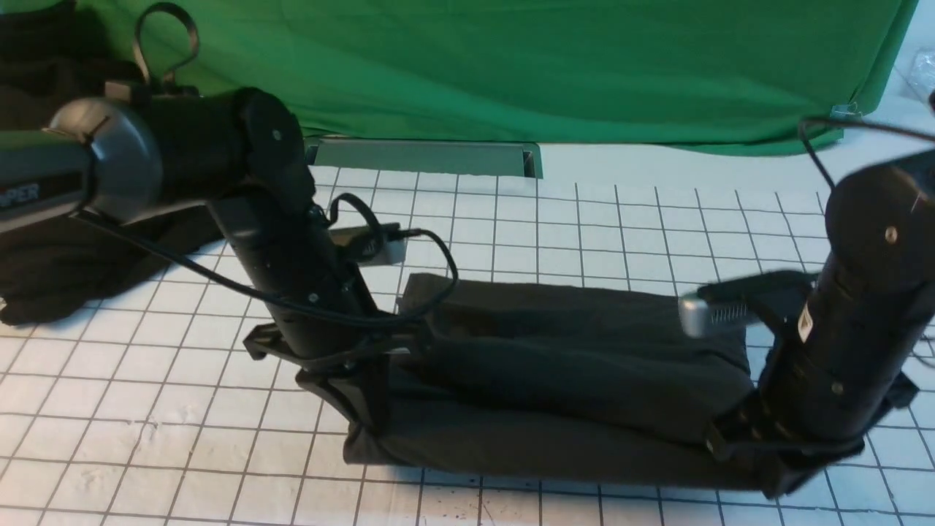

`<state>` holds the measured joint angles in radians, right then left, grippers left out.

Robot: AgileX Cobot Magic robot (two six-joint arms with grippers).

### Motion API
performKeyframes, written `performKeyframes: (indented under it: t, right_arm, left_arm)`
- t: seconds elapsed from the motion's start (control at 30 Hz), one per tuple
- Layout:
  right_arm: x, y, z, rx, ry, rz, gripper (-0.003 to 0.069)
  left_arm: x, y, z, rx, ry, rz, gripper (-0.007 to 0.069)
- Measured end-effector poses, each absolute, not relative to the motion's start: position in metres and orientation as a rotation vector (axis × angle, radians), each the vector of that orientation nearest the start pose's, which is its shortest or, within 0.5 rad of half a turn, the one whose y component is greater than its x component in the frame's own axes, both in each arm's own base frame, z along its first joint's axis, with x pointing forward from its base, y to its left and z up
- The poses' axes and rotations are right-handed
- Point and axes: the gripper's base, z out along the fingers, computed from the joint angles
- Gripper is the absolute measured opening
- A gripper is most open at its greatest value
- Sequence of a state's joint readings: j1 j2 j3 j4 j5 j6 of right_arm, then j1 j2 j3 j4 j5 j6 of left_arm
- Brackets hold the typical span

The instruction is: Fold a long-sleeved shirt over a white checkered tablecloth.

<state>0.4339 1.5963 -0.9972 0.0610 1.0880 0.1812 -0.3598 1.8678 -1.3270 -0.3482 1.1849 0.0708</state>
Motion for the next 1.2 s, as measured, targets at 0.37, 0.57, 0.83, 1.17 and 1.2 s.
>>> performKeyframes:
  t: [0.37, 0.57, 0.83, 1.17, 1.2]
  right_arm:
    - [0.240, 0.116, 0.195, -0.346, 3.147, 0.068, 0.0052]
    - [0.241, 0.117, 0.195, -0.382, 3.134, 0.068, 0.0062]
    - [0.243, 0.116, 0.195, -0.425, 3.108, 0.051, 0.0136]
    - [0.247, 0.117, 0.209, -0.463, 3.076, 0.047, 0.0451]
    - [0.248, 0.117, 0.210, -0.463, 3.071, 0.048, 0.0451]
  left_arm:
    - [0.314, -0.157, 0.205, 0.442, 3.205, -0.487, 0.0025]
    - [0.309, -0.155, 0.197, 0.416, 3.232, -0.477, 0.0057]
    - [0.299, -0.149, 0.183, 0.393, 3.296, -0.419, 0.0230]
    - [0.294, -0.147, 0.203, 0.406, 3.242, -0.427, 0.0472]
    - [0.293, -0.147, 0.205, 0.408, 3.233, -0.428, 0.0477]
